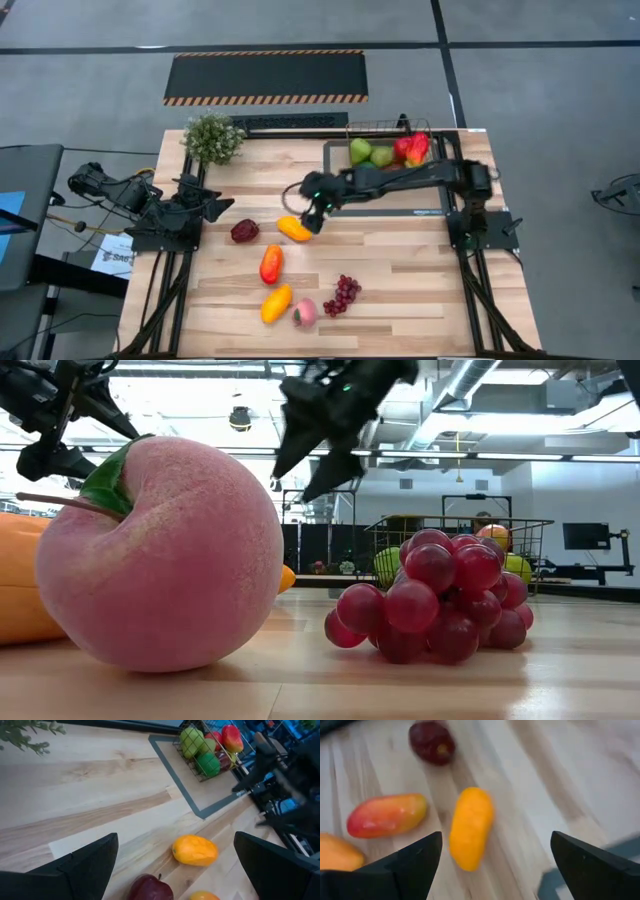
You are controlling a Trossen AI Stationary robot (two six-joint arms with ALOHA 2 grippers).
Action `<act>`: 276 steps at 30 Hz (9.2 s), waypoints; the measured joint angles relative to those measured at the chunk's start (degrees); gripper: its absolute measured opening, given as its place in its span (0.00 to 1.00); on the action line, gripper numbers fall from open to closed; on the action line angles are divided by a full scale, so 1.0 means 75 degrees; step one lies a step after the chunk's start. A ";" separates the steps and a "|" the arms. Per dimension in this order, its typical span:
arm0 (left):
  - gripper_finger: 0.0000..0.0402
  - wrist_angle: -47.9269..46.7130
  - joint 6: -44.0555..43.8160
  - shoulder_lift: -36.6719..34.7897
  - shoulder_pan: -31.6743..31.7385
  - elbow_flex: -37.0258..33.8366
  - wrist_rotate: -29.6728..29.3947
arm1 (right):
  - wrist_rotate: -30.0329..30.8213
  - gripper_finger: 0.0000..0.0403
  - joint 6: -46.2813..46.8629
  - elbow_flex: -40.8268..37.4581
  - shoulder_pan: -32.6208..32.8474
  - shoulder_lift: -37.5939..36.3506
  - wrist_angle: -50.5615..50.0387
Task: Build produce basket
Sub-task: Put the yellow mango into the gold wire basket, then put the grapes into the gold wire basket
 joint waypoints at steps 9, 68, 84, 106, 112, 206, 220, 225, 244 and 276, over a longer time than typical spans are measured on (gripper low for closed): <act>0.96 -0.0002 -0.0004 0.0002 0.0000 0.0000 -0.0003 | -0.0205 0.97 -0.0439 0.1240 0.0180 0.1678 -0.0347; 0.96 -0.0019 0.0000 -0.0001 0.0000 0.0000 -0.0338 | 0.2807 0.55 -0.3097 0.1110 -0.2889 -0.2262 -0.4651; 0.96 -0.0025 -0.0164 0.0001 0.0000 0.0000 -0.0840 | 0.1644 0.57 -0.6976 -0.2079 -0.5343 -0.2436 -0.2710; 0.96 -0.0019 -0.0227 0.0001 0.0000 0.0000 -0.1079 | 0.1597 0.72 -0.8108 -0.2397 -0.5534 -0.2436 -0.2238; 0.96 -0.0019 -0.0227 0.0000 0.0000 0.0000 -0.1057 | 0.1673 0.74 -0.7908 -0.2382 -0.5608 -0.2436 -0.2287; 0.96 -0.0013 0.0676 -0.0001 -0.0003 0.0000 0.0592 | -0.0387 0.92 -0.2880 0.0569 0.3885 0.1828 -0.1993; 0.96 -0.0007 0.0551 -0.0001 -0.0003 0.0000 0.0593 | -0.0370 0.52 -0.2005 0.0574 0.3874 0.1936 -0.1868; 0.96 -0.0007 0.0551 -0.0001 -0.0002 0.0000 0.0592 | -0.0373 0.38 -0.1632 0.0575 0.3874 0.1878 -0.1907; 0.96 -0.0002 0.0525 -0.0001 -0.0003 0.0000 0.0591 | -0.0106 0.29 -0.1858 0.0569 0.2452 -0.0114 -0.2318; 0.96 -0.0019 0.0177 0.0002 0.0000 0.0000 0.0344 | 0.1366 0.30 -0.2742 0.0571 -0.3239 -0.2088 -0.4095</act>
